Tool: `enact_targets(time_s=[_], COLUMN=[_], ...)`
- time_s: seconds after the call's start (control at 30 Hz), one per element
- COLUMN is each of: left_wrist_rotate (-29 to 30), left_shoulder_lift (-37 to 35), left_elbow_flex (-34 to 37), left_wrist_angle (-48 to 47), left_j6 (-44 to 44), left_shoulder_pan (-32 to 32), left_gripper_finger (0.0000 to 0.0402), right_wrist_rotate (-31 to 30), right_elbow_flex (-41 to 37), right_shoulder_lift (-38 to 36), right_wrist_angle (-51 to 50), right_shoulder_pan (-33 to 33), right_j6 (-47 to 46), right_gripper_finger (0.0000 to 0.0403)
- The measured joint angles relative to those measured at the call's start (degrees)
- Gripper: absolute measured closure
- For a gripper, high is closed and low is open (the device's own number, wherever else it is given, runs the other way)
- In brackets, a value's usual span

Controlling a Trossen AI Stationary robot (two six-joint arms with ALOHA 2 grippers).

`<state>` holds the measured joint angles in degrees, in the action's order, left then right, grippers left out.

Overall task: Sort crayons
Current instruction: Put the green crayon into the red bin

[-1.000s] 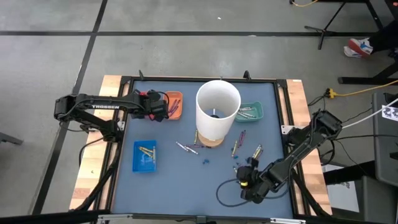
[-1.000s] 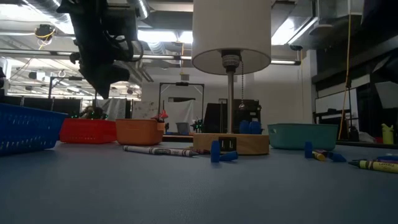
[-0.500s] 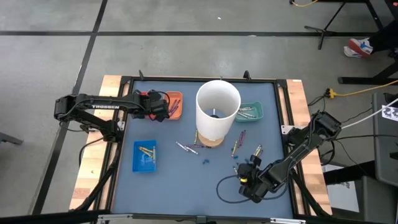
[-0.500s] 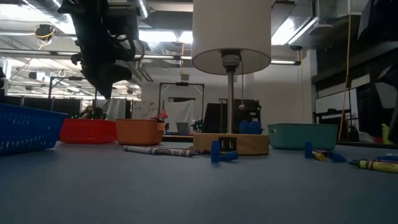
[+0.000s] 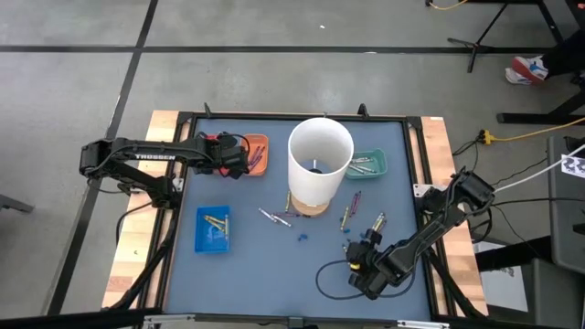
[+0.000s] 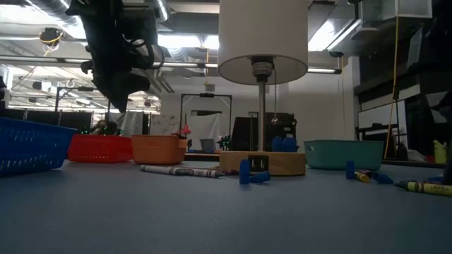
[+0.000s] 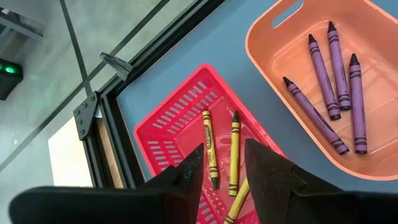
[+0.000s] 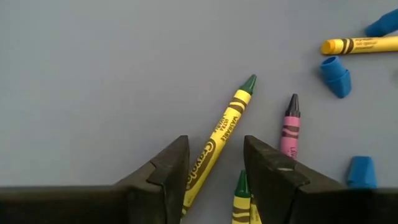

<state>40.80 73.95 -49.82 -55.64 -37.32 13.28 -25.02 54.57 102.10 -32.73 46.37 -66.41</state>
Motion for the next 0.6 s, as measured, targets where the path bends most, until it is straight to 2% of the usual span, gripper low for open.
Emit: enact_targets(time_s=[0.3,0.47,0.6], left_wrist_rotate=[-0.48,-6.41,-11.39], left_shoulder_lift=[0.0,0.0,0.0], left_elbow_flex=[0.0,0.0,0.0], left_wrist_angle=[0.42,3.3,6.23], left_j6=[0.0,0.13,2.49], left_shoulder_pan=[-0.07,-0.3,-1.99], left_gripper_finger=[0.0301,0.0301,0.0301], right_wrist_rotate=[0.39,0.11,0.06], right_elbow_flex=[0.07,0.07,0.07], right_shoulder_lift=[0.04,0.04,0.04], right_wrist_angle=[0.15,-0.07,-0.07], right_shoulder_pan=[0.0,0.0,0.0], right_j6=[0.26,0.35,0.87], right_gripper_finger=[0.0338,0.0381,0.0396])
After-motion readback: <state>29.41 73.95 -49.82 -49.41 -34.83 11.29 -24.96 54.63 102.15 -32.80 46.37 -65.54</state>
